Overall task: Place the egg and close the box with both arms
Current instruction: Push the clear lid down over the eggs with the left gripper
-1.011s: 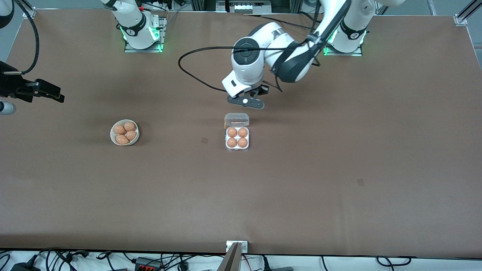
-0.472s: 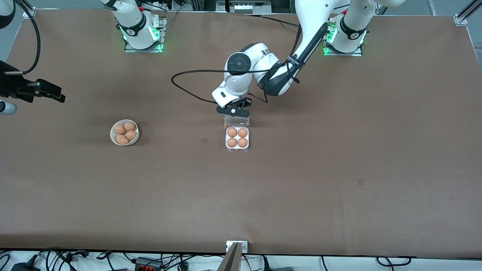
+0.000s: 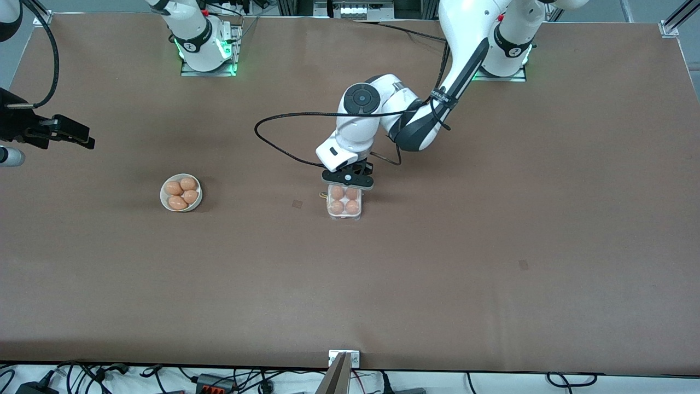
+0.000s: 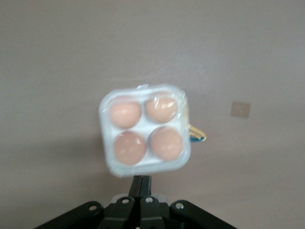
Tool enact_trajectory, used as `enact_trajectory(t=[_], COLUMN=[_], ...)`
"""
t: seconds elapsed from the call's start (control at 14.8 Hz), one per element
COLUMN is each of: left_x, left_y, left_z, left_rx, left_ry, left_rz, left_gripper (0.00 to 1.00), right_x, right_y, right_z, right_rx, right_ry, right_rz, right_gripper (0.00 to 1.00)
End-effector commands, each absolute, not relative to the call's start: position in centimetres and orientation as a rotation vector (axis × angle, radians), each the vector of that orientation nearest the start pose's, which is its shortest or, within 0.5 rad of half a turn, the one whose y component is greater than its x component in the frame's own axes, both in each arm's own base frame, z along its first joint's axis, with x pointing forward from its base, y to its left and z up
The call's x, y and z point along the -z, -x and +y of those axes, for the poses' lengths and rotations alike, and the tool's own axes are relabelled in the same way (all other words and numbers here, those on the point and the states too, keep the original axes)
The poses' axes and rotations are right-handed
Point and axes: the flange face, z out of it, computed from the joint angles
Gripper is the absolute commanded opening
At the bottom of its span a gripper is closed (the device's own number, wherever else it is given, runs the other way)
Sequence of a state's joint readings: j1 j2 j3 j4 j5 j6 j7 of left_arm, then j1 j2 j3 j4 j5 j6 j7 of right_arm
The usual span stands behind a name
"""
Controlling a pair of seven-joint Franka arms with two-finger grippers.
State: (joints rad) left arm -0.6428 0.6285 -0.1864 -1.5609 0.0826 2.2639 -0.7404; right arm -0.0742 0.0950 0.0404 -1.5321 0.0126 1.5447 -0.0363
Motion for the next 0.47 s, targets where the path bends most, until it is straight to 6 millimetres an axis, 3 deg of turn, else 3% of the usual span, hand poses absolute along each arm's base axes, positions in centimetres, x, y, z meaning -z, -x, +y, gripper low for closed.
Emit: enact_trajectory(t=[0.0,0.4], left_x=[-32.5,-38.7], left_y=[-49.1,-51.4], left_z=[-49.4,-41.0], left_rx=[0.012,-0.203], left_ry=[3.158,2.977], left_rz=[0.186,0.310], left_gripper=[0.01,0.01], right_x=[-59.3,-59.3], right_y=[-57.6,-57.5], right_z=[-1.4,-1.4], right_rx=[-0.110,-0.115], right_ry=[3.132,3.137], right_rz=[-0.007,-0.012], right_gripper=[1.00,1.00])
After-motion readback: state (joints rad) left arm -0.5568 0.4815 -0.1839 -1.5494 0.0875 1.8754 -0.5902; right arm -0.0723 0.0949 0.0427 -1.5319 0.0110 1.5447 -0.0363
